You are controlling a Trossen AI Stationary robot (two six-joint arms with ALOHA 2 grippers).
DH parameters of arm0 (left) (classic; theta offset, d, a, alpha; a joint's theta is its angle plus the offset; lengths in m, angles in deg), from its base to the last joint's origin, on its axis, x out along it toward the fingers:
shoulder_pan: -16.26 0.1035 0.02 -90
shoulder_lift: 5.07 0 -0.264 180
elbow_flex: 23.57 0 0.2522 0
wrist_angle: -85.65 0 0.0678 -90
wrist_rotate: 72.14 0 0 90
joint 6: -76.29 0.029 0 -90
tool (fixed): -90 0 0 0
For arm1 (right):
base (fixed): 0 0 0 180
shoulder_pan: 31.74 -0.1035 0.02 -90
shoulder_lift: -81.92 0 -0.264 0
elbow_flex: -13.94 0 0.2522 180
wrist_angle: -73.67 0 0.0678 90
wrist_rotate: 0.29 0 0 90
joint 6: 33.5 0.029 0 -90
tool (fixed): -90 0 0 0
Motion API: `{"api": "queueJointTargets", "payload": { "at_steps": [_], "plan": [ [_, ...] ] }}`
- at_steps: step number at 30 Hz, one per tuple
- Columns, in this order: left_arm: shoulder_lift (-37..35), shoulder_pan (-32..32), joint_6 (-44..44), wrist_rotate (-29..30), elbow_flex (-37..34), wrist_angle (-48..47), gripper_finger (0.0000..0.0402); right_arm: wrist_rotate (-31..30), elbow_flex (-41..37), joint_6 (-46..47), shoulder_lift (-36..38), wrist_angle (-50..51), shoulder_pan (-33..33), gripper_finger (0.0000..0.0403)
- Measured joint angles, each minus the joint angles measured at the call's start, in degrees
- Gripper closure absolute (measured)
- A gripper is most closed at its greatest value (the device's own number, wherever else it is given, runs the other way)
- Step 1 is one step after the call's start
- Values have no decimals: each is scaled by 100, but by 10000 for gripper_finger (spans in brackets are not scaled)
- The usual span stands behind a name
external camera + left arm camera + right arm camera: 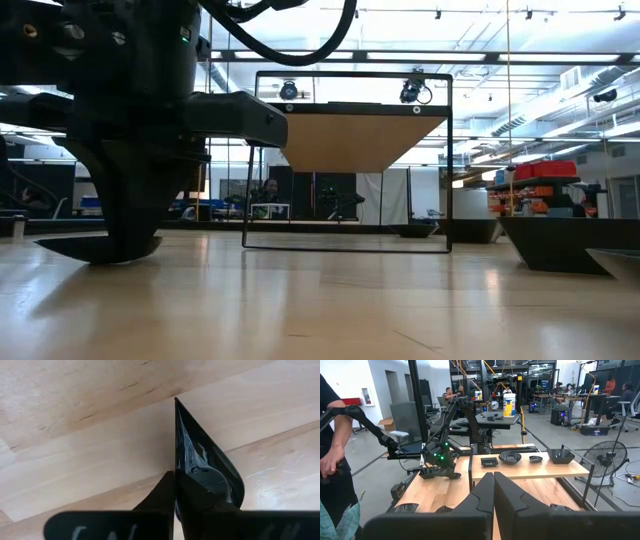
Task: Pick & Place Mini shaped plates
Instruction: Stack the drop-shaped plate on top of the drop-shaped plate on the shelf
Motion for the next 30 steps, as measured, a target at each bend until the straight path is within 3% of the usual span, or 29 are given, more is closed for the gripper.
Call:
{"api": "queueJointTargets", "payload": {
  "at_steps": [18, 30],
  "plan": [
    [-611, 21, -67, 103, -7, 4, 393, 0, 2, 0, 0, -1, 0, 392],
    [-1835, 223, -1258, -73, -4, -1, 393, -2, 2, 0, 0, -1, 2, 392]
  ]
}}
